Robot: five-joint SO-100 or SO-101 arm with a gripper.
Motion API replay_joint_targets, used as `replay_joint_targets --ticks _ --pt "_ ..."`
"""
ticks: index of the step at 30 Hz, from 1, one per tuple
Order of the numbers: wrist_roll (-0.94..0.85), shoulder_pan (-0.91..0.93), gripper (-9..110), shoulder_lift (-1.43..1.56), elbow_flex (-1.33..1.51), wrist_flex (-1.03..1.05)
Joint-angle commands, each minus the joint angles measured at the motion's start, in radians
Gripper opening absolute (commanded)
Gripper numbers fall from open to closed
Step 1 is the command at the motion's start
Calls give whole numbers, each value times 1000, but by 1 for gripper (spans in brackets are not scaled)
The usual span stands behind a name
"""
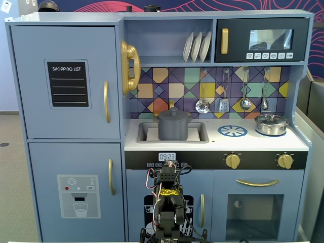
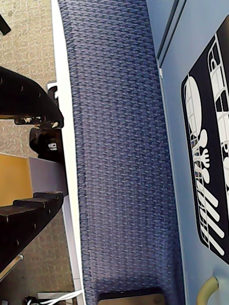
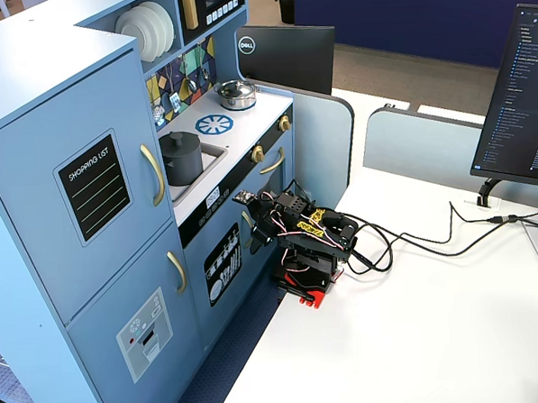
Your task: Take off the lid from the gray recipient and place it on the counter
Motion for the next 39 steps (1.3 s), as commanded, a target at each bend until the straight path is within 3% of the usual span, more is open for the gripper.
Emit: replay_joint_targets --ticks 1,15,22,30,35,39 --pt "23 58 0 -8 -2 173" --pt "-29 57 0 -8 -9 161" --pt "-86 60 0 -63 -341 69" --pt "-75 71 0 -207 -749 -305" --pt "-48 52 0 -288 -819 -672" --pt "-38 48 10 -344 -819 -887"
